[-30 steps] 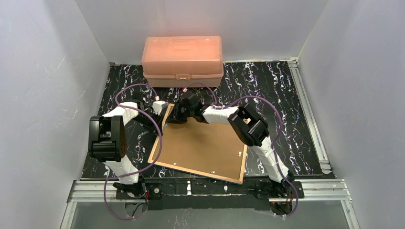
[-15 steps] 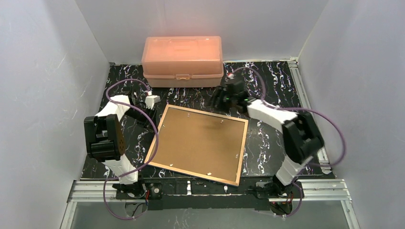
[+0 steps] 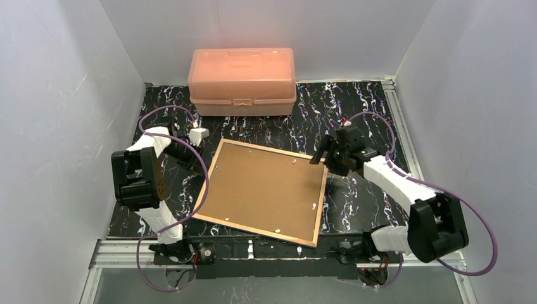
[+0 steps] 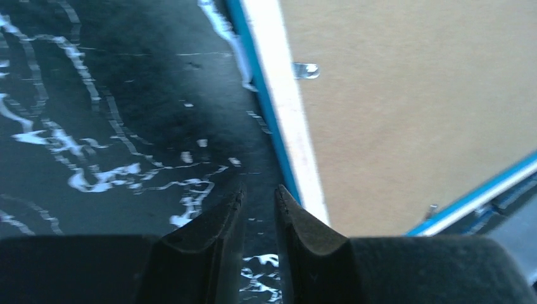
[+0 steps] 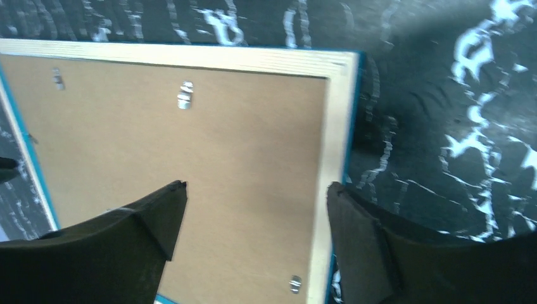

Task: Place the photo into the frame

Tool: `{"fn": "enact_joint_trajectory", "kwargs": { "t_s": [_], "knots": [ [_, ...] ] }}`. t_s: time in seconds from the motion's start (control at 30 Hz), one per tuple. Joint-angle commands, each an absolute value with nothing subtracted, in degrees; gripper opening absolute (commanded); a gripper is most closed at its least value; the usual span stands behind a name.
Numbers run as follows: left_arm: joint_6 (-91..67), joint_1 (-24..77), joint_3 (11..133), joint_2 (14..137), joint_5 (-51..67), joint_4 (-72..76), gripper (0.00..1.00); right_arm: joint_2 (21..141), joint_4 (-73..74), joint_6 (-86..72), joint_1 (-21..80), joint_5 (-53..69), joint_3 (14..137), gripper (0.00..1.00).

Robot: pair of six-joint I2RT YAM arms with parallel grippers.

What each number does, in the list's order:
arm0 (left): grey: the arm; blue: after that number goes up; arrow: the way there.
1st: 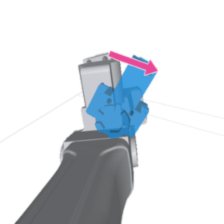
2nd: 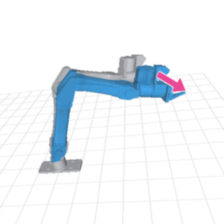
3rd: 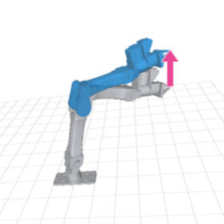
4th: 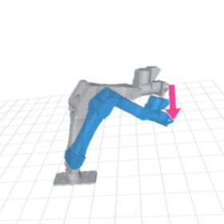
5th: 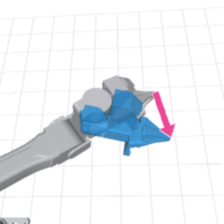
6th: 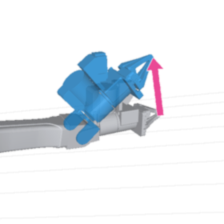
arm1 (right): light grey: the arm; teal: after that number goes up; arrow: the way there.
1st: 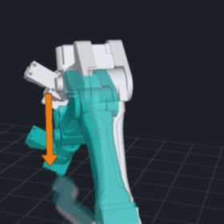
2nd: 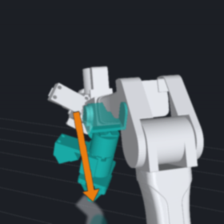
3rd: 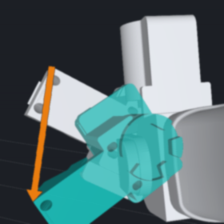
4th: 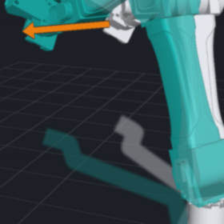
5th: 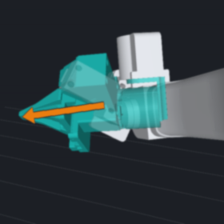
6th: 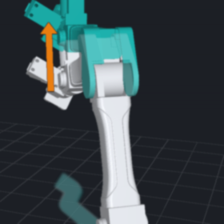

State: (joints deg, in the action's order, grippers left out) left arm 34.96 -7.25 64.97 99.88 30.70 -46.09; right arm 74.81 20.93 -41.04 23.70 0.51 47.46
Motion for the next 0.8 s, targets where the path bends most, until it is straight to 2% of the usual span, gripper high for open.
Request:
{"fn": "enact_joint_trajectory", "kwargs": {
  "t_s": [0.0, 0.27, 0.47, 0.77],
  "knots": [
    [40.72, -8.09, 62.27, 100.23, 25.23, -40.64, 0.2, 72.81, 20.17, -43.05, 19.7, 3.88, 42.25, 0.98],
    [49.18, -7.34, 55.41, 97.59, 29.44, -40.98, 0.14, 83.72, 6.2, -45.91, 18.03, 16.83, 41.5, 0.99],
    [53.21, -2.6, 51.32, 94.67, 30.57, -41.74, 0.12, 94.49, 2.17, -45.51, 18.15, 20.3, 53.08, 0.98],
    [56.89, 6.86, 49.95, 94.52, 30.72, -46.15, 0.11, 109.63, 6.54, -40.81, 20.62, 22.09, 72.29, 0.98]
  ]
}}
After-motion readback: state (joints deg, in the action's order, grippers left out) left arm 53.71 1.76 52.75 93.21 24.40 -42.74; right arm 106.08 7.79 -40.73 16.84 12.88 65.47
